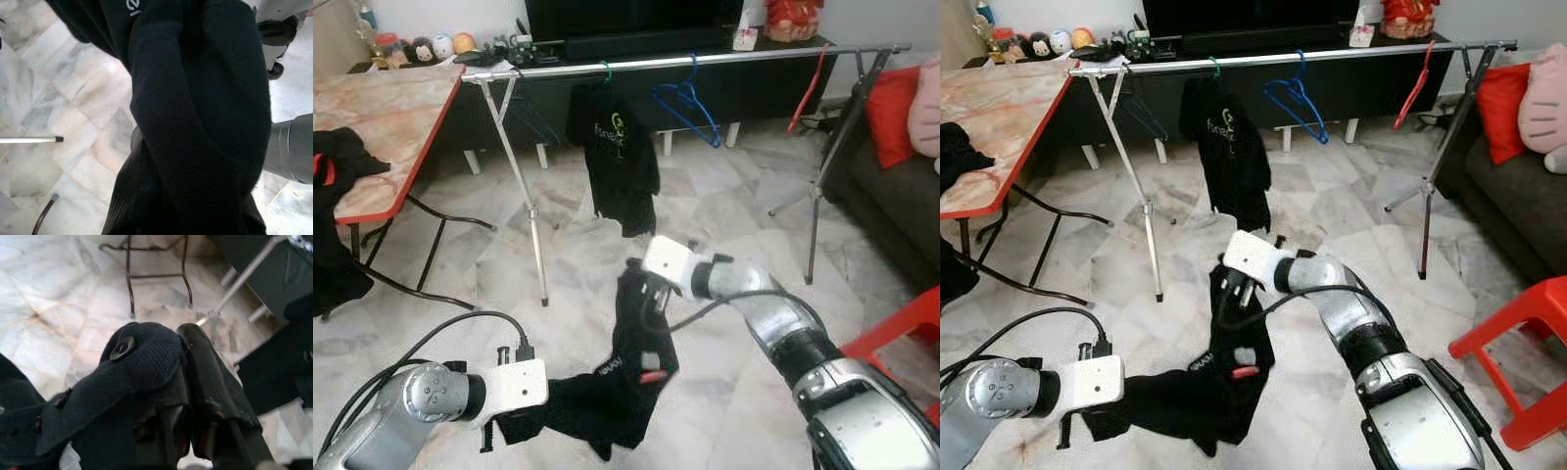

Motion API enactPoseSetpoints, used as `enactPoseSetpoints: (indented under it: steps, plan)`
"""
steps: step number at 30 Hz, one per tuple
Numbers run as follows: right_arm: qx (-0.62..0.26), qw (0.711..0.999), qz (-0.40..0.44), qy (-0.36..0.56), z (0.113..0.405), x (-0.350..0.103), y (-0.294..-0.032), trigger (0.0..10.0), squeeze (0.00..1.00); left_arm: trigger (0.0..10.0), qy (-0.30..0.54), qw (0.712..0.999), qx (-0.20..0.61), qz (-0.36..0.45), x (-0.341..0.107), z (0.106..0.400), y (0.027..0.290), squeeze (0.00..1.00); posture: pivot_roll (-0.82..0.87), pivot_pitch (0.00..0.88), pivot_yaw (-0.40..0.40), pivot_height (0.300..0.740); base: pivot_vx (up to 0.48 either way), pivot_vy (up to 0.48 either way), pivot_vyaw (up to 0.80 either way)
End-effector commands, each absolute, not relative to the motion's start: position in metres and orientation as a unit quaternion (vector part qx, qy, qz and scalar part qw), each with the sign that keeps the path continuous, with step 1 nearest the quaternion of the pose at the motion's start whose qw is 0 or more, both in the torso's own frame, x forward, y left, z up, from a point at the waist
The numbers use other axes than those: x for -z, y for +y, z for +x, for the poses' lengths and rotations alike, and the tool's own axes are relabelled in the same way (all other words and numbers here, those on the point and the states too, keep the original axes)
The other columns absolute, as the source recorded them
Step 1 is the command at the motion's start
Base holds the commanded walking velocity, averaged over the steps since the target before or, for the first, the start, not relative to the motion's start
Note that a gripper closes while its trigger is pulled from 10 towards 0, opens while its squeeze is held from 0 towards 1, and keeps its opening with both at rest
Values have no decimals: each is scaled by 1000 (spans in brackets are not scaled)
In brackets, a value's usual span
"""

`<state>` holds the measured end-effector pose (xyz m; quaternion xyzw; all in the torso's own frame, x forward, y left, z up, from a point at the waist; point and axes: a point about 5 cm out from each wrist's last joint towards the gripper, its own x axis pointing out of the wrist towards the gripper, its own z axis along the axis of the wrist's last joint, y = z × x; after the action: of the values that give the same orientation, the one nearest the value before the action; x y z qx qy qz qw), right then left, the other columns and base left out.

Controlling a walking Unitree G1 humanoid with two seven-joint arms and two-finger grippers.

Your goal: Hang hanger

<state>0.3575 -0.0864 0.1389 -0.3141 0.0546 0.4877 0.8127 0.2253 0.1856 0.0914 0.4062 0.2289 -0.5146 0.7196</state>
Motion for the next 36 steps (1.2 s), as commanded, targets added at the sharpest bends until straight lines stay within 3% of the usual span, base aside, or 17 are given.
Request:
enactPoseSetpoints:
  steps: [1,12,27,28,29,30,31,36]
  plan:
    - [-496,812,-307,31,359,-151,-80,0,0,0,202,724,514,413,-99,230,181,0,-36,31,42,740,0,0,0]
    - [-412,825,-339,188,350,-85,-126,0,0,0,49,812,447,373,-146,255,165,0,-27,24,34,740,0,0,0]
    - [-370,829,-340,243,340,-55,-138,0,0,0,58,801,506,316,-147,240,154,0,-22,20,43,740,0,0,0]
    - [-366,835,-335,240,341,-57,-137,10000,0,0,62,796,519,307,-146,237,151,0,-23,17,45,740,0,0,0]
    - [-361,841,-326,237,343,-59,-135,10000,0,0,68,788,536,295,-145,233,146,0,-26,11,46,740,0,0,0]
    - [-363,842,-323,234,344,-60,-134,10000,588,0,71,783,543,294,-144,232,145,0,-26,11,46,740,0,0,0]
    - [-363,842,-323,234,344,-61,-134,10000,1000,0,72,782,544,295,-143,232,144,0,-26,11,46,740,0,0,0]
    - [-387,832,-333,216,348,-70,-131,10000,1000,0,95,762,548,331,-135,230,148,0,-30,3,47,740,0,0,0]
